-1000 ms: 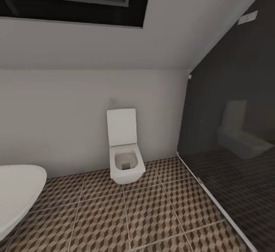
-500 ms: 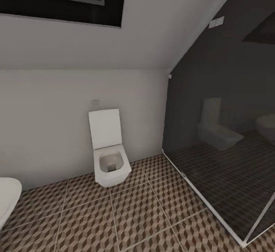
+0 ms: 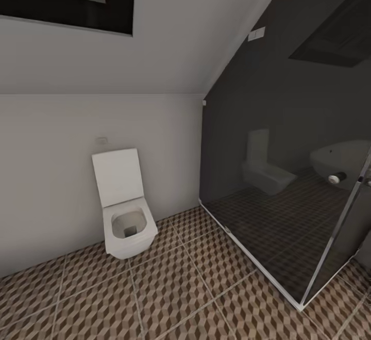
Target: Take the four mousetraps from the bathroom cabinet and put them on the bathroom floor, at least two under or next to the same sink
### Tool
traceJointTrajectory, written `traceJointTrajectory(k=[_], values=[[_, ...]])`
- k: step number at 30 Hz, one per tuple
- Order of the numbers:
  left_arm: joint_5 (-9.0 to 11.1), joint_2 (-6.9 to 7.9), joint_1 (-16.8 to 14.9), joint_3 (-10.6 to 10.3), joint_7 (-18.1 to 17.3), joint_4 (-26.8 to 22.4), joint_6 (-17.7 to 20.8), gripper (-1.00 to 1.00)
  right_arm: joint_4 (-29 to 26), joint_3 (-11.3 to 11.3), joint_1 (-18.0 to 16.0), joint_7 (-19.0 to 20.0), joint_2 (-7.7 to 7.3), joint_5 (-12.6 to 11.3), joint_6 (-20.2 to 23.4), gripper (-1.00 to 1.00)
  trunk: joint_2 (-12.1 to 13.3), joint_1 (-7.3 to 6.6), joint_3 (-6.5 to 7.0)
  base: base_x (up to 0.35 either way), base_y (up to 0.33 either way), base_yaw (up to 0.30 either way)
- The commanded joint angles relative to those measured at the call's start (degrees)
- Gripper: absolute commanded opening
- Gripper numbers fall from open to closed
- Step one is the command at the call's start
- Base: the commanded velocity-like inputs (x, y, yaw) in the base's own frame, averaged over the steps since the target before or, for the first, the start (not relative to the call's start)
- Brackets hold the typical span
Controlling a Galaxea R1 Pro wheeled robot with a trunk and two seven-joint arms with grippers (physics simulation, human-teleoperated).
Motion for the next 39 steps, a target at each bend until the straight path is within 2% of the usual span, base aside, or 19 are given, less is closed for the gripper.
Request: traceJointTrajectory(k=[1, 39], values=[[0.4, -0.01, 0.0, 0.1, 0.0, 0.0, -0.2, 1.0, 0.0, 0.0, 0.0, 0.0, -0.01, -0.1, -0.2, 1.0, 0.0, 0.0, -0.04, 0.0, 0.0, -0.284], [0.4, 0.03, 0.0, 0.1, 0.0, 0.0, -0.2, 1.0, 0.1, -0.1, 0.0, 0.0, -0.07, -0.1, -0.5, 1.0, 0.0, 0.0, -0.04, 0.0, 0.0, -0.284]])
